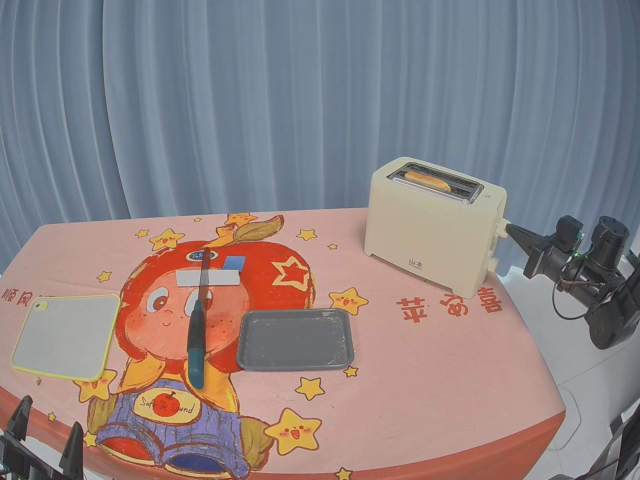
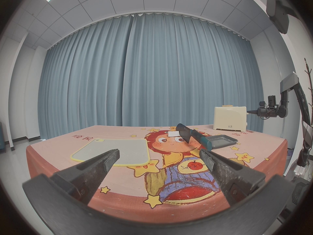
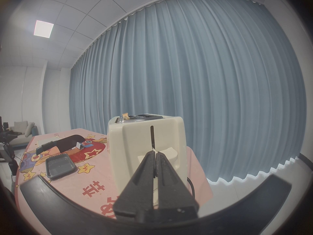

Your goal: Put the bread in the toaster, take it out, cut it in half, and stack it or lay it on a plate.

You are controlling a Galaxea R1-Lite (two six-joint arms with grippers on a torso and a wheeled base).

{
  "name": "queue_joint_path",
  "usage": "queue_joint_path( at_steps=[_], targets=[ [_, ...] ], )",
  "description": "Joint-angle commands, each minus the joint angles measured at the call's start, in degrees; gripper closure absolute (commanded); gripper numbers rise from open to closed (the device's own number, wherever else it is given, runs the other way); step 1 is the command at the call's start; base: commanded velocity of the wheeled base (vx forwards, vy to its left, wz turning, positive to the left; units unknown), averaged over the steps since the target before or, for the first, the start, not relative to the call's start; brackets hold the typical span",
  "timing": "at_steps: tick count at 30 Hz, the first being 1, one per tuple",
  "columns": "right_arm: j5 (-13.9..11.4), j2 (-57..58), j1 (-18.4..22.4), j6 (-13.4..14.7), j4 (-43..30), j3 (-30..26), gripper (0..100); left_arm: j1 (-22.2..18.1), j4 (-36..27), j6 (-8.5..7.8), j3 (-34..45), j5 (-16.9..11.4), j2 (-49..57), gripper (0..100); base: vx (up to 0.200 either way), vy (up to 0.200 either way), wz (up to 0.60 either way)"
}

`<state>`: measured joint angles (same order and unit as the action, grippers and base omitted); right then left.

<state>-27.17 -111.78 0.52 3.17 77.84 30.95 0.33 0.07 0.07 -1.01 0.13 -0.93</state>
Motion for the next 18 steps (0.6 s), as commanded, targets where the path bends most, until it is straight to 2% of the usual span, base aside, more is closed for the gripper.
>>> queue_joint_path(
  at_steps=[1,18],
  targets=[
    [-0.07,-0.20,0.18,-0.01,-0.05,-0.45,100,-0.07,0.01,0.01,1.01,-0.05,0.14,0,0.000,0.000,0.00],
    [-0.07,-2.13,0.18,-2.11,0.74,-3.09,100,0.02,0.01,0.01,1.01,0.04,0.14,0,0.000,0.000,0.00]
  ],
)
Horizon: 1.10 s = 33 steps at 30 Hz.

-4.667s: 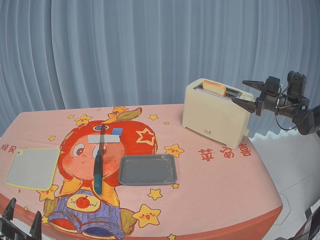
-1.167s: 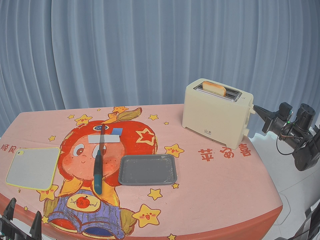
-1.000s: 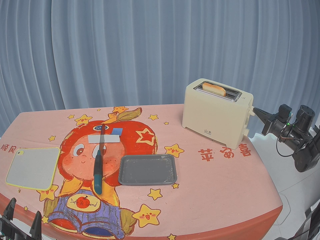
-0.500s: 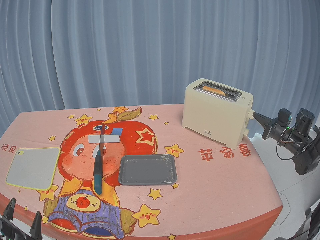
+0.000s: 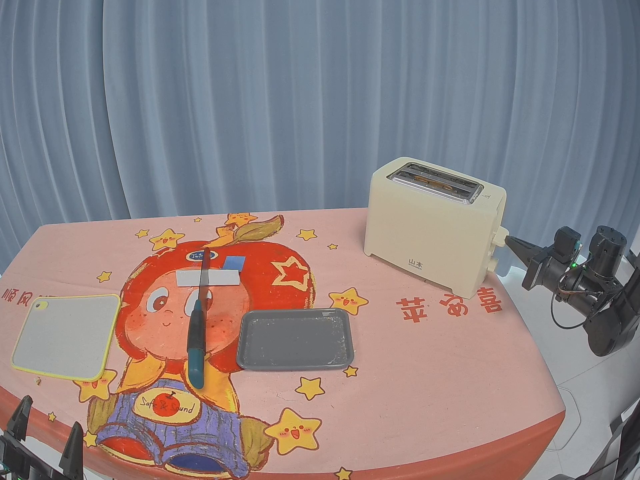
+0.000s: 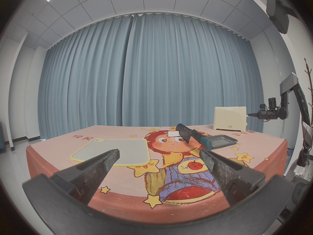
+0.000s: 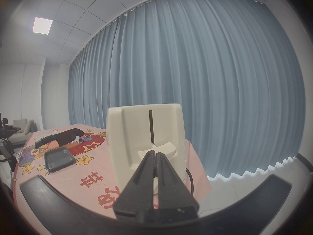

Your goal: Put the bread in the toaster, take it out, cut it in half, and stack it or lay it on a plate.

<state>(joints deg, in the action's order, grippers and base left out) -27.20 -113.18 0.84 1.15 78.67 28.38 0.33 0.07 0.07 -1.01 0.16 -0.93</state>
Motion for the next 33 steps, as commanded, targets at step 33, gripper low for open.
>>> queue_joint_path(
  at_steps=[33],
  targets=[
    [-0.05,2.79,-0.23,-0.44,0.00,-0.52,100,-0.07,0.01,0.01,1.01,0.02,0.05,0,0.000,0.000,0.00]
  ],
)
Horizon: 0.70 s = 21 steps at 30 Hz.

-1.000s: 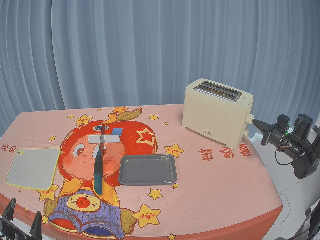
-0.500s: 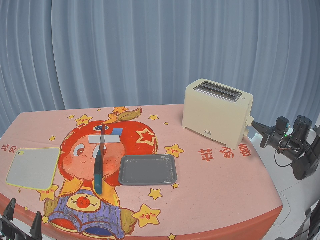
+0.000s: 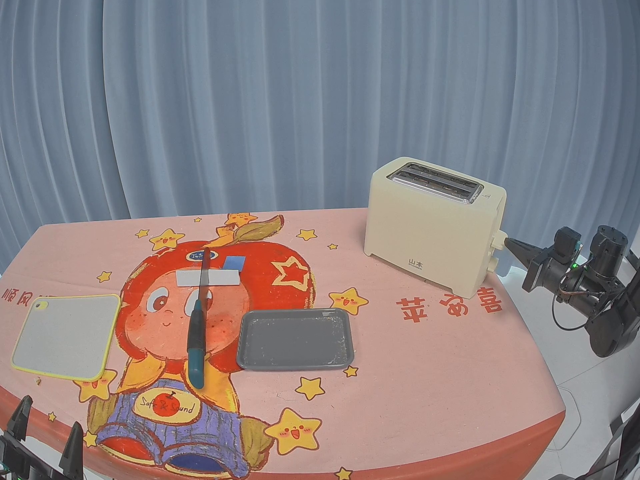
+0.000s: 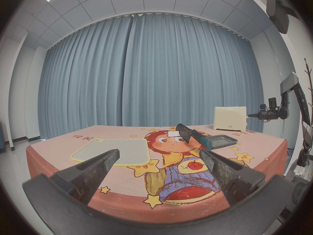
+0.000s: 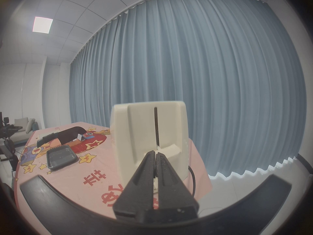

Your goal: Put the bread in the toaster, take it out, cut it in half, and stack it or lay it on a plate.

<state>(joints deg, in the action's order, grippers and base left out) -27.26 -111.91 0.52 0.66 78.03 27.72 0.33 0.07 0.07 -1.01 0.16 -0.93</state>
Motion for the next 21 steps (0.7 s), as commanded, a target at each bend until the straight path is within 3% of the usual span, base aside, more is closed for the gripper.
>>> queue_joint_path(
  at_steps=[1,5,10,21],
  targets=[
    [0.01,1.52,0.09,0.04,0.63,0.14,100,0.02,0.01,0.01,1.01,0.02,0.14,0,0.000,0.000,0.00],
    [0.10,1.61,0.09,0.04,0.72,0.40,100,0.02,0.01,0.01,1.01,0.02,0.14,0,0.000,0.000,0.00],
    [2.82,2.57,-0.17,0.40,0.63,0.23,100,0.02,0.01,0.01,1.01,0.02,0.14,0,0.000,0.000,0.00],
    [3.09,3.01,-0.17,0.31,0.72,-0.39,100,-0.07,0.01,0.01,1.01,0.02,0.14,0,0.000,0.000,0.00]
  ],
)
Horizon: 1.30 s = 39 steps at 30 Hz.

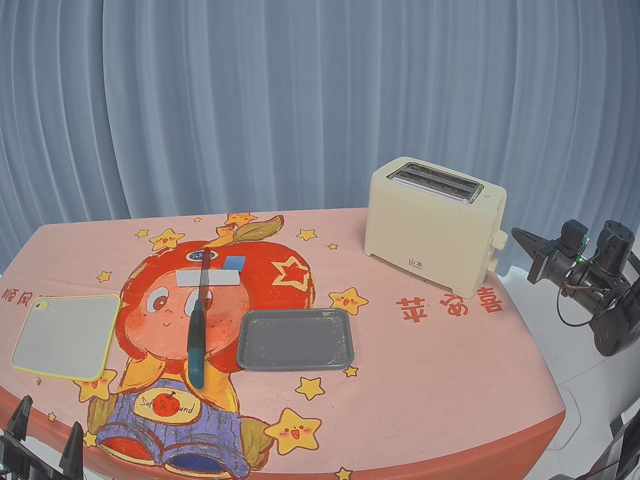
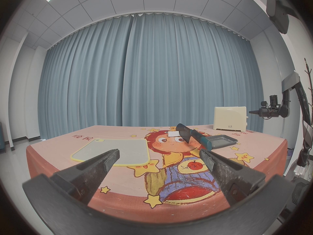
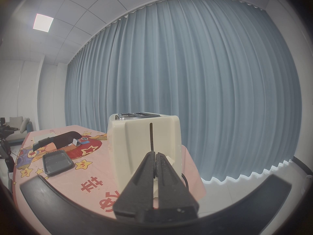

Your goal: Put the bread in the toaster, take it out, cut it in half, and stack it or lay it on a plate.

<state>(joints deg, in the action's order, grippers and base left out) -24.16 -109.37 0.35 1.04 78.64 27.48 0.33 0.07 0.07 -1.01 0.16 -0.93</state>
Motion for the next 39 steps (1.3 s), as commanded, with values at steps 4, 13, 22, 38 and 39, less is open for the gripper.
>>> queue_joint_path(
  at_steps=[4,13,22,38,39],
  targets=[
    [-0.01,0.92,-0.18,-0.42,0.11,-0.32,100,0.02,0.01,0.01,1.01,0.02,0.14,0,0.000,0.000,0.00],
    [-0.10,1.36,-0.27,-0.68,0.11,-0.32,100,-0.07,0.01,0.01,1.01,0.02,0.14,0,0.000,0.000,0.00],
    [-0.10,1.27,-0.27,-0.68,0.11,-0.32,100,0.02,0.01,0.01,1.01,0.02,0.05,0,0.000,0.000,0.00],
    [-0.01,1.18,-0.53,-0.60,0.11,-0.32,100,0.02,0.01,0.01,1.01,0.02,0.14,0,0.000,0.000,0.00],
    [-0.01,1.18,-0.62,-0.60,0.11,-0.32,100,0.02,0.01,0.01,1.01,0.02,0.14,0,0.000,0.000,0.00]
  ],
)
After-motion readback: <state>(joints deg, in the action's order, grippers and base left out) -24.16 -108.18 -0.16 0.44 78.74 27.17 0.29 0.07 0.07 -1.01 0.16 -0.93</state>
